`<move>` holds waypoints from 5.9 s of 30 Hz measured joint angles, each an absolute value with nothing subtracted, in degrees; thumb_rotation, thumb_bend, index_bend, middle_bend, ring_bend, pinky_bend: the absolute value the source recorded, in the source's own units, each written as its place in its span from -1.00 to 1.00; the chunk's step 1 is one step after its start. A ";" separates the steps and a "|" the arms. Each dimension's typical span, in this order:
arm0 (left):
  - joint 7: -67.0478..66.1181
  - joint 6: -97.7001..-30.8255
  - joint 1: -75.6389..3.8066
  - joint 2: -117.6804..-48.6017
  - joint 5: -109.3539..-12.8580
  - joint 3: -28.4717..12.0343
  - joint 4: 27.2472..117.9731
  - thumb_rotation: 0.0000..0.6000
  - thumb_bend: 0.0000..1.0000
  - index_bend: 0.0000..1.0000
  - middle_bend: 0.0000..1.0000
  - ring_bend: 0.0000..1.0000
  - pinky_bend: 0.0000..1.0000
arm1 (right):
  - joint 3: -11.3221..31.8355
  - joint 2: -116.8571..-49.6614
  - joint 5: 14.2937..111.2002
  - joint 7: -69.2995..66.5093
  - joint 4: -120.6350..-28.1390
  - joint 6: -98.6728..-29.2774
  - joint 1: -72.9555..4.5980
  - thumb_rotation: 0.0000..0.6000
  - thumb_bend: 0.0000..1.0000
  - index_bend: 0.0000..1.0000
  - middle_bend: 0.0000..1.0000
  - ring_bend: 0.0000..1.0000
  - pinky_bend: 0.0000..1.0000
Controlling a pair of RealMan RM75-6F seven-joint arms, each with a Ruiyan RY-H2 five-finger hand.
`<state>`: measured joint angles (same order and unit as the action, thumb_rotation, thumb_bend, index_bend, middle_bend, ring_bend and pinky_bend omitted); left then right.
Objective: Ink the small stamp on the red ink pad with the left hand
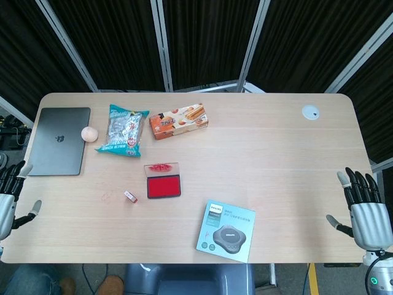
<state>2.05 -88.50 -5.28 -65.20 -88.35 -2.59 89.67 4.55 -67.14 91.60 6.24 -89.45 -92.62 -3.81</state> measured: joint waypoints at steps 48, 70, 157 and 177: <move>9.87 -64.63 -32.54 -90.72 -102.25 2.17 56.98 1.00 -0.66 -0.20 -0.20 0.77 0.83 | 6.60 -68.91 83.15 9.00 -85.53 -87.81 -4.06 1.00 -1.00 -1.00 -1.00 -1.00 -1.00; 10.60 -67.15 -35.26 -96.26 -103.48 6.41 46.74 1.00 -0.43 -0.09 -0.05 0.76 0.83 | 7.17 -69.41 80.96 8.48 -84.00 -85.60 -4.76 1.00 -1.00 -1.00 -1.00 -1.00 -1.00; -0.54 -44.47 -47.09 -99.87 -78.26 -4.55 61.59 1.00 -0.09 0.25 0.15 0.76 0.83 | 8.48 -68.85 75.97 5.93 -82.92 -82.13 -5.40 1.00 -1.00 -1.00 -1.00 -1.00 -1.00; 2.85 -47.16 -46.40 -96.07 -79.11 -5.64 66.07 1.00 -0.09 0.26 0.16 0.76 0.83 | 8.42 -68.92 75.96 6.11 -83.06 -82.14 -5.44 1.00 -1.00 -1.00 -1.00 -1.00 -1.00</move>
<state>2.85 -47.16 -46.40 -96.07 -79.11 -5.64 66.07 8.42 -68.92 75.96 6.11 -83.06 -82.14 -5.44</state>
